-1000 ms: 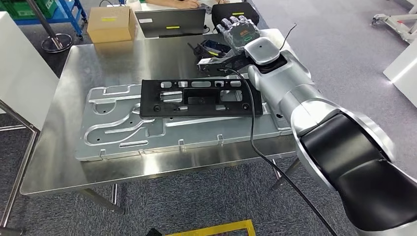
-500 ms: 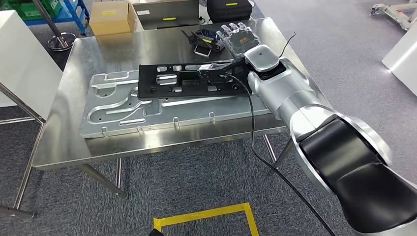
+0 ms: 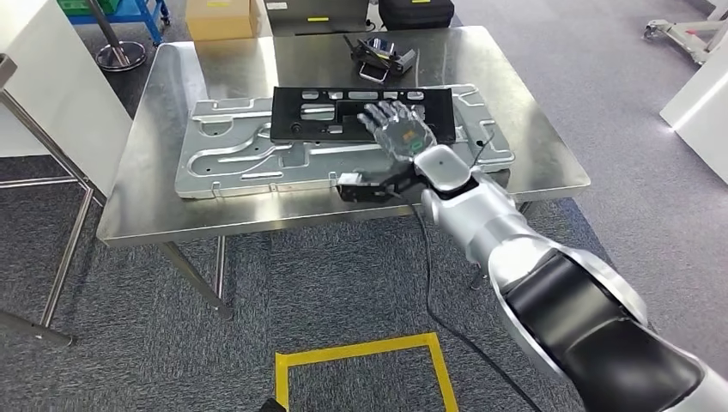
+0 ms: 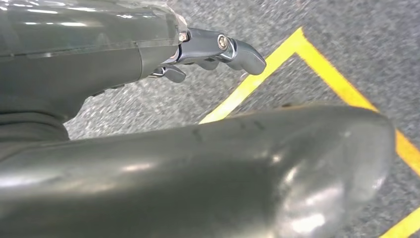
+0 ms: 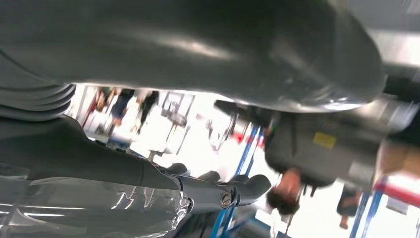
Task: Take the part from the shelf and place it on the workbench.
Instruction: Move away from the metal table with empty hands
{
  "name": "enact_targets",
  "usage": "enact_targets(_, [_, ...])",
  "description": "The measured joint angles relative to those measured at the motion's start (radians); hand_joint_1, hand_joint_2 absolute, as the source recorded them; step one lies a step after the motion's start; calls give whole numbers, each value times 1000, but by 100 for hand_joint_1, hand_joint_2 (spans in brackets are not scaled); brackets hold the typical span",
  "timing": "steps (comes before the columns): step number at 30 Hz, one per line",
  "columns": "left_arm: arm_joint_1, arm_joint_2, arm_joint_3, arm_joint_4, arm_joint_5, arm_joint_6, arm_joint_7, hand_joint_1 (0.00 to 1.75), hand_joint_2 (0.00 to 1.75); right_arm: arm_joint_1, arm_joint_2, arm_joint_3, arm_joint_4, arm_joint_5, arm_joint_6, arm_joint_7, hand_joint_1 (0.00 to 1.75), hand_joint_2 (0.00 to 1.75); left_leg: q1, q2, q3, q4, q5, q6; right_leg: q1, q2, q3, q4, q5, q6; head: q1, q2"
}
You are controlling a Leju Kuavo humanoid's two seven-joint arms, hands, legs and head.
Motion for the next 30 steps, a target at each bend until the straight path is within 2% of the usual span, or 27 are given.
enact_targets(1, [1, 0, 0, 0, 0, 0, -1, 0, 0, 24, 1, 0, 0, -4, -3, 0, 0, 0, -3, -1, -16, 2, 11, 0, 1, 1, 13, 14, 14, -3, 0, 0])
enact_targets(2, [2, 0, 0, 0, 0, 1, -2, 0, 0, 45, 3, 0, 0, -9, -3, 0, 0, 0, -6, -2, -33, 4, 22, -1, 4, 2, 42, -5, 38, -10, 0, 0])
enact_targets(3, [3, -1, 0, 0, 0, 1, -3, 0, 0, 60, 5, 0, -1, -14, -3, 0, 0, 0, -9, -3, -47, 6, 33, -1, 8, 4, 89, -56, 56, -20, 0, 0])
enact_targets(5, [2, -4, 0, 0, -3, 1, -5, 0, 0, 77, 9, 1, -4, -21, -3, 2, 0, 0, -15, -2, -66, 8, 50, -7, 19, 6, 195, -191, 45, -42, 0, 0])
enact_targets(6, [2, -5, 0, 0, -6, 0, -4, 0, 0, 82, 10, 1, -6, -22, -2, 5, 0, 0, -15, -1, -70, 7, 59, -11, 25, 6, 228, -240, 32, -48, 0, 0])
enact_targets(7, [2, -6, 0, 0, -11, 0, -2, 0, 0, 87, 11, 1, -8, -23, -2, 8, 0, 0, -14, 0, -71, 4, 68, -16, 28, 6, 243, -267, 25, -51, -1, 0])
enact_targets(9, [2, -7, 0, 0, -16, -2, 3, 0, 0, 100, 11, 1, -8, -22, -2, 13, 0, 0, -13, -1, -75, -2, 78, -28, 26, 1, 237, -284, 45, -57, -1, 0])
enact_targets(10, [3, -8, 0, 0, -17, -3, 5, 0, 0, 106, 11, 1, -8, -21, -3, 14, 0, 0, -13, -1, -83, 8, 62, -35, 22, -4, 230, -289, 57, -63, -1, 0])
enact_targets(11, [3, -8, 0, 0, -17, -4, 8, 0, 0, 110, 12, 2, -8, -20, -3, 15, 0, 0, -12, -2, -95, 35, 27, -42, 18, -9, 219, -294, 71, -68, -1, 0])
enact_targets(12, [3, -8, 0, 0, -18, -4, 9, 0, 0, 112, 13, 2, -9, -18, -3, 15, 0, 0, -8, -1, -112, 83, -23, -48, 17, -13, 206, -296, 83, -72, -1, 0])
enact_targets(13, [3, -8, 0, 0, -18, -4, 11, 0, 0, 114, 14, 3, -9, -17, -3, 16, 0, 0, -5, -1, -129, 145, -75, -56, 17, -17, 190, -296, 95, -74, -1, 0])
enact_targets(14, [3, -7, 0, 0, -19, -5, 12, 0, 0, 117, 14, 4, -9, -15, -3, 16, 0, 0, -1, -1, -143, 211, -114, -63, 17, -22, 175, -295, 107, -74, -1, 0])
enact_targets(15, [2, -7, 0, 0, -19, -5, 13, 0, 0, 120, 14, 6, -9, -12, -3, 16, 0, 0, 3, 0, -147, 263, -127, -69, 16, -29, 158, -295, 119, -73, -1, 0])
enact_targets(16, [2, -7, 0, 0, -20, -5, 14, 0, 0, 125, 14, 8, -9, -8, -2, 17, 0, 0, 6, 1, -138, 289, -115, -75, 16, -37, 141, -293, 131, -71, -1, 0])
enact_targets(17, [2, -7, 0, 0, -20, -5, 15, 0, 0, 129, 14, 11, -8, -3, -2, 17, 0, 0, 10, 5, -113, 283, -88, -80, 15, -46, 124, -291, 142, -68, -1, 0])
enact_targets(18, [1, -7, 0, 0, -21, -4, 16, 0, 0, 132, 14, 15, -8, 2, -3, 18, 0, 0, 12, 15, -71, 242, -61, -84, 14, -55, 109, -287, 151, -64, -1, 0])
enact_targets(19, [-1, -6, 0, 0, -21, -4, 16, 0, 0, 135, 14, 18, -9, 4, -3, 19, 0, 0, 13, 39, -15, 177, -55, -86, 15, -63, 96, -282, 158, -60, -1, 0])
enact_targets(20, [-4, -6, 0, 0, -21, -4, 16, 0, 0, 136, 13, 20, -9, 6, -4, 21, 0, 0, 10, 61, 38, 104, -66, -81, 16, -72, 87, -275, 163, -54, -1, 0])
enact_targets(21, [-6, -6, 0, 0, -20, -4, 16, 0, 0, 137, 12, 21, -10, 6, -4, 23, 0, 0, 6, 78, 75, 48, -84, -72, 18, -82, 83, -270, 167, -48, -1, 0])
enact_targets(22, [-8, -6, 0, 0, -20, -4, 16, 0, 0, 139, 10, 22, -10, 6, -4, 26, 0, 0, 2, 86, 95, 12, -101, -60, 18, -93, 82, -268, 172, -42, -1, 0])
enact_targets(24, [-6, -6, 1, 0, -19, -4, 17, 0, 0, 146, 9, 24, -10, 7, -4, 31, 0, 0, -1, 69, 90, -3, -96, -34, 15, -113, 84, -268, 181, -28, -1, 0])
enact_targets(25, [-4, -6, 1, 0, -18, -5, 19, 0, 0, 152, 8, 25, -10, 8, -4, 34, 0, 0, -1, 59, 86, -4, -86, -25, 11, -103, 81, -262, 174, -20, -1, 0])
enact_targets(27, [-3, -6, 2, 0, -16, -6, 28, 0, 0, 164, 4, 26, -10, 8, -4, 37, 0, 0, 1, 42, 74, -8, -65, -11, 5, -57, 61, -216, 129, -10, 0, 0])
enact_targets(28, [-3, -6, 2, 0, -15, -6, 32, 0, 0, 167, 3, 27, -10, 7, -5, 38, 0, 0, 1, 37, 69, -8, -60, -8, 3, -36, 52, -195, 106, -8, 0, 0])
enact_targets(29, [-4, -6, 2, 0, -15, -6, 34, 0, 0, 169, 2, 27, -10, 7, -5, 38, 0, 0, 1, 35, 66, -8, -57, -7, 3, -27, 46, -180, 93, -7, 0, 0])
enact_targets(30, [-4, -6, 2, 0, -15, -6, 34, 0, 0, 169, 2, 27, -10, 7, -5, 38, 0, 0, 1, 35, 66, -8, -57, -7, 3, -27, 46, -180, 93, -7, 0, 0])
